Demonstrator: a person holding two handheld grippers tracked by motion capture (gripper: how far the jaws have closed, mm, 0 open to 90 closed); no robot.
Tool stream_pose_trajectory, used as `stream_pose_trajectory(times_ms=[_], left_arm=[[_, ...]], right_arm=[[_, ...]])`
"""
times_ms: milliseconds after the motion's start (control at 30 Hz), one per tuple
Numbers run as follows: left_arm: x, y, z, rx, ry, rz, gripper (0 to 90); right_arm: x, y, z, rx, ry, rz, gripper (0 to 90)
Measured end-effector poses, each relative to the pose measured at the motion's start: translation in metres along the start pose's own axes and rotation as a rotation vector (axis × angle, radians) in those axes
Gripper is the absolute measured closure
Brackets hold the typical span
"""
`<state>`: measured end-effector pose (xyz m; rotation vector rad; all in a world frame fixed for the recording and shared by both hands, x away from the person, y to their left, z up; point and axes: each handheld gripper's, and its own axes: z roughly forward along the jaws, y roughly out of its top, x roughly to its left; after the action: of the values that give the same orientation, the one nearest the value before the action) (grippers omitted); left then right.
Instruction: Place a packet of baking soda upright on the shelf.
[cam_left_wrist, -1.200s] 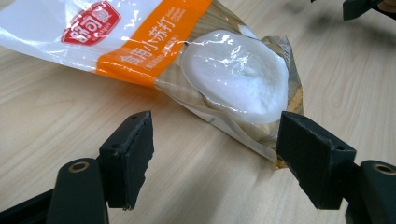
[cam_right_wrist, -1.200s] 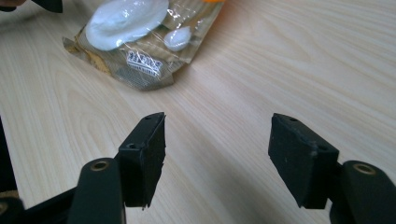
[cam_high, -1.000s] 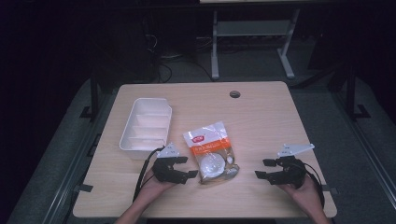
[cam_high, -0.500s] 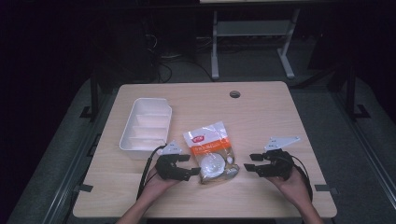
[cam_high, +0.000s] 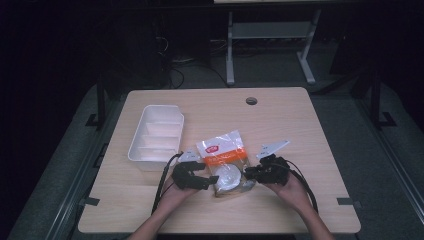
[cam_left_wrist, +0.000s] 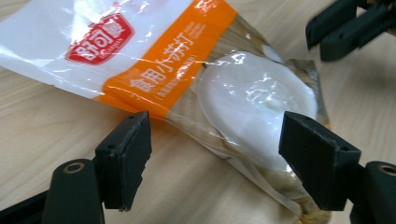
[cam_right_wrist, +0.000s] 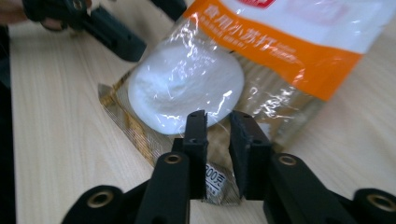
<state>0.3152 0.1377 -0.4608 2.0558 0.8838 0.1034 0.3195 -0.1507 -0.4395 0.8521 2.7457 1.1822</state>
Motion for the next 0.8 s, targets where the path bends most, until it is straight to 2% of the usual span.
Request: stream_pose_trajectory(times_ms=[133,233,333,500,633,800], left_arm=[[0.005,0.001,0.002,0.010,0.021,-0.026,23.9],[0.009,0.001,0.003,0.009,0.015,-0.055,23.4],[0.011,0.004,0.005,0.005,0.017,-0.065,24.3],[0.014,0.007,0.013,0.000,-0.003,-0.090,28.3],[0.012,0.008,0.018,0.008,-0.049,-0.104,34.8],[0.010,0.008,0.018,0.003,-0.089,-0.081,54.7]], right_arm=[[0.001,-0.002,0.010,0.036,0.010,-0.003,78.6],[0.001,-0.003,0.010,0.027,0.014,0.003,78.8],[0.001,-0.004,0.010,0.027,0.014,-0.004,80.0],[0.004,-0.006,0.011,0.022,0.003,-0.012,81.1],[0.007,-0.008,0.011,0.011,-0.013,-0.026,81.6],[0.008,-0.010,0.011,0.002,-0.010,-0.030,81.5]])
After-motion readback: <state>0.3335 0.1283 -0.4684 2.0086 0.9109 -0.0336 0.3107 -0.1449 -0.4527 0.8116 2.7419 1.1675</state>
